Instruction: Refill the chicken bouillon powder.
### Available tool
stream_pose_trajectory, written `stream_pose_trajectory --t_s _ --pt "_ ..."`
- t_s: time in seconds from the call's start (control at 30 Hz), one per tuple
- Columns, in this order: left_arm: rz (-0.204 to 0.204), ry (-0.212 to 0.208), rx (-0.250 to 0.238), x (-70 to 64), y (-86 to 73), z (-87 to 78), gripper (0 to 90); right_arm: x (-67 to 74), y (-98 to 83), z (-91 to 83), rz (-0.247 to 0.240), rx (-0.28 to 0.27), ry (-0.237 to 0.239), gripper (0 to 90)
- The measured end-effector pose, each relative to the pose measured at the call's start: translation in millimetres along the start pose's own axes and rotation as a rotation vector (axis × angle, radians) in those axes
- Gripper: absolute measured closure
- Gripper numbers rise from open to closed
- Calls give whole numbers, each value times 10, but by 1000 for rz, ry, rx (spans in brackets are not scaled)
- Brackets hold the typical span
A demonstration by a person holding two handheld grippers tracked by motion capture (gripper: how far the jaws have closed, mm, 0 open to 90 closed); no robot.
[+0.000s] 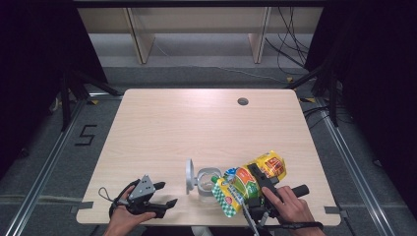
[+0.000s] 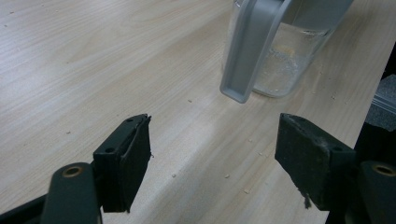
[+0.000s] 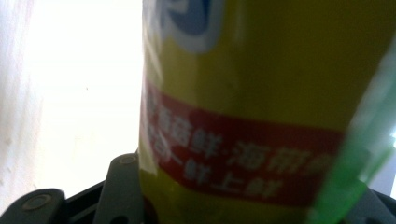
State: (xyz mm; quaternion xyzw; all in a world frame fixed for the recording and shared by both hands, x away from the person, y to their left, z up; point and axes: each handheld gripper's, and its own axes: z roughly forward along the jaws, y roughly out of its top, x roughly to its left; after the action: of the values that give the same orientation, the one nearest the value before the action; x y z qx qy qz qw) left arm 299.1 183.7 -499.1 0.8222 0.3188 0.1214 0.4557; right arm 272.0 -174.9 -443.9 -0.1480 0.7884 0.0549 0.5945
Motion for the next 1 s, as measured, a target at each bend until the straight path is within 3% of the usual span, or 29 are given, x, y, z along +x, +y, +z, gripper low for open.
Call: stream_pose_trajectory --t_s 0.07,0.13,0.17,0.2,0.27,0.3,0.33,0.37,0.4,0.5,0.6,0.67,0.73,0.77,0.83,0.87,0.9,0.97,1.0 --pt "0 -3 -3 -3 1 3 260 -30 8 10 -58 4 -15 514" --pt "0 -5 -7 -4 0 6 260 -39 11 14 -72 6 -8 518" --pt "-1 -5 -8 -4 0 7 260 -14 9 6 -50 19 -7 524" --pt "0 -5 -7 -3 0 8 260 -38 16 10 -89 9 -16 526" --pt "2 -3 -3 0 0 7 260 -46 18 15 -102 2 -26 527" --pt "3 -3 -3 -1 0 7 260 -31 19 11 -76 16 -19 527" --pt "3 -1 0 -3 1 3 260 -37 26 15 -82 16 -21 528" --pt "3 -2 0 -3 1 1 260 -64 34 35 -124 -4 -26 528" --pt "3 -2 -1 -2 1 1 260 -51 37 29 -106 10 -24 529" --pt "0 -5 -2 -4 1 4 260 -100 54 26 -160 3 -26 535" --pt "-1 -12 -4 2 -1 5 260 -104 59 2 -144 21 -20 535" --pt "1 -10 -10 2 -3 8 260 -145 78 3 -198 7 -28 535" --pt "-6 -11 -5 5 -3 7 260 -145 86 -4 -209 18 -24 536" --pt "-5 -10 -3 5 -3 6 260 -128 81 -7 -181 23 -23 536" --pt "-3 -7 -5 1 -2 3 260 -162 97 4 -229 11 -32 536" --pt "-4 -11 -9 -1 -1 4 261 -223 105 -10 -312 41 -21 536" --pt "-4 -10 -10 -2 -1 3 260 -231 105 -4 -321 41 -18 536" --pt "-3 -6 -3 4 -3 3 260 -202 89 -3 -270 48 -7 541" --pt "-6 -9 -3 3 -4 6 261 -235 99 3 -311 35 -4 541"
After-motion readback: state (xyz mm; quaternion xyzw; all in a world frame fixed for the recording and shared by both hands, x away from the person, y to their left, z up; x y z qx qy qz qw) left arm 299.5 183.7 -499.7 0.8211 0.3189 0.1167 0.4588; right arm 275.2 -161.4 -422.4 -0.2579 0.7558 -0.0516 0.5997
